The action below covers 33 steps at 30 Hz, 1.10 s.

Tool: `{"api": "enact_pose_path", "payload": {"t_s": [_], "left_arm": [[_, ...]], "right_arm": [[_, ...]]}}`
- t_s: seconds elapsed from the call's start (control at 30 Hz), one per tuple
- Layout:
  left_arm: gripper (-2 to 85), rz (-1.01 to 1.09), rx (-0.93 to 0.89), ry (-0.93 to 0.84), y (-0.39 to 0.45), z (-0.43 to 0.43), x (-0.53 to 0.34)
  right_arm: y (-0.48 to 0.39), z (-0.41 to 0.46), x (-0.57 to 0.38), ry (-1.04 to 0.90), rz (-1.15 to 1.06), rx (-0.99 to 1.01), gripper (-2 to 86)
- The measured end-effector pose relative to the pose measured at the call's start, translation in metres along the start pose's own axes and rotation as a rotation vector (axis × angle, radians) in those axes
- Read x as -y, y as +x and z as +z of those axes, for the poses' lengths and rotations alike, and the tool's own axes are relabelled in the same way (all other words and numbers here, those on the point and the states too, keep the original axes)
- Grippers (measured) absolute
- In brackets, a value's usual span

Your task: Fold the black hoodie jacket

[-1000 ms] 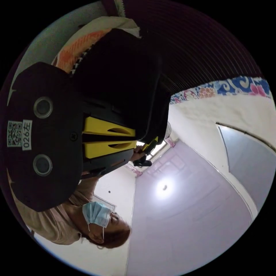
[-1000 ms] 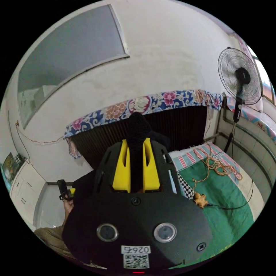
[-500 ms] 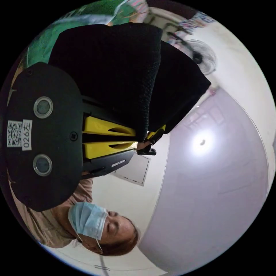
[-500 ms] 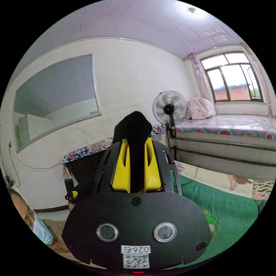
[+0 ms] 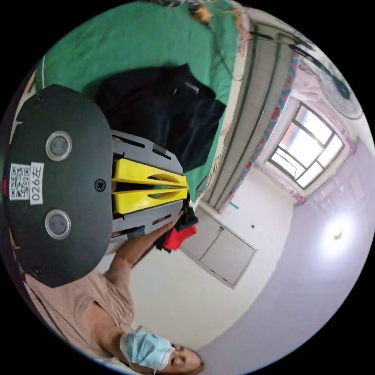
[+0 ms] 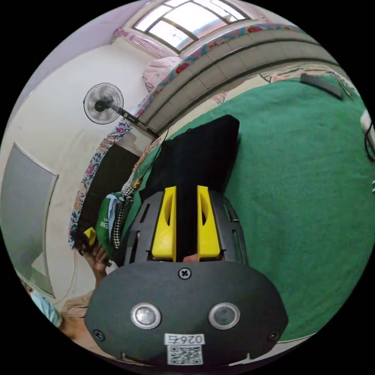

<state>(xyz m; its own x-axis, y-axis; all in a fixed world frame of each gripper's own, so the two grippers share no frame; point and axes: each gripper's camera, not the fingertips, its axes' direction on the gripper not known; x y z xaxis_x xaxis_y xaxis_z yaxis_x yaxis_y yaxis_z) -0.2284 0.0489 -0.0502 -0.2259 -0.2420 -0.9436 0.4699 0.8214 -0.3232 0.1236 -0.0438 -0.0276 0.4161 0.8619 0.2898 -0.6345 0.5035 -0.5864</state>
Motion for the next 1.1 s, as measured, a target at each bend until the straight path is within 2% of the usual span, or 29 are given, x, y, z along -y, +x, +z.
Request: {"api": "enact_pose_path", "payload": {"t_s": [0.07, 0.17, 0.3, 0.47, 0.6, 0.7, 0.93, 1.1], "left_arm": [[5.7, 0.032, 0.139, -0.044, -0.01, 0.023, 0.036], [11.6, -0.05, 0.246, -0.202, -0.041, 0.074, 0.087], [13.7, -0.162, 0.236, -0.421, -0.075, 0.145, 0.123], [13.3, -0.192, 0.166, -0.458, -0.077, 0.192, 0.176], [13.4, -0.091, 0.227, -0.515, -0.055, 0.225, 0.218], [14.1, -0.043, 0.253, -0.547, -0.038, 0.238, 0.246], [15.5, 0.007, 0.299, -0.57, -0.018, 0.25, 0.302], [14.3, -0.067, 0.262, -0.48, -0.018, 0.235, 0.338]], "right_arm": [[0.001, -0.001, 0.001, -0.02, -0.015, 0.09, 3.9], [-0.01, -0.003, -0.001, -0.015, -0.115, 0.011, 4.2], [-0.041, 0.004, -0.005, -0.068, -0.323, -0.018, 6.4], [-0.098, 0.034, -0.029, -0.188, -0.636, -0.03, 9.7], [-0.122, 0.094, -0.062, -0.442, -0.834, -0.135, 14.2], [-0.111, 0.121, -0.071, -0.572, -0.822, -0.205, 13.2], [-0.086, 0.082, -0.056, -0.51, -0.761, -0.14, 3.8], [-0.08, 0.058, -0.059, -0.474, -0.801, -0.175, 1.4]]}}
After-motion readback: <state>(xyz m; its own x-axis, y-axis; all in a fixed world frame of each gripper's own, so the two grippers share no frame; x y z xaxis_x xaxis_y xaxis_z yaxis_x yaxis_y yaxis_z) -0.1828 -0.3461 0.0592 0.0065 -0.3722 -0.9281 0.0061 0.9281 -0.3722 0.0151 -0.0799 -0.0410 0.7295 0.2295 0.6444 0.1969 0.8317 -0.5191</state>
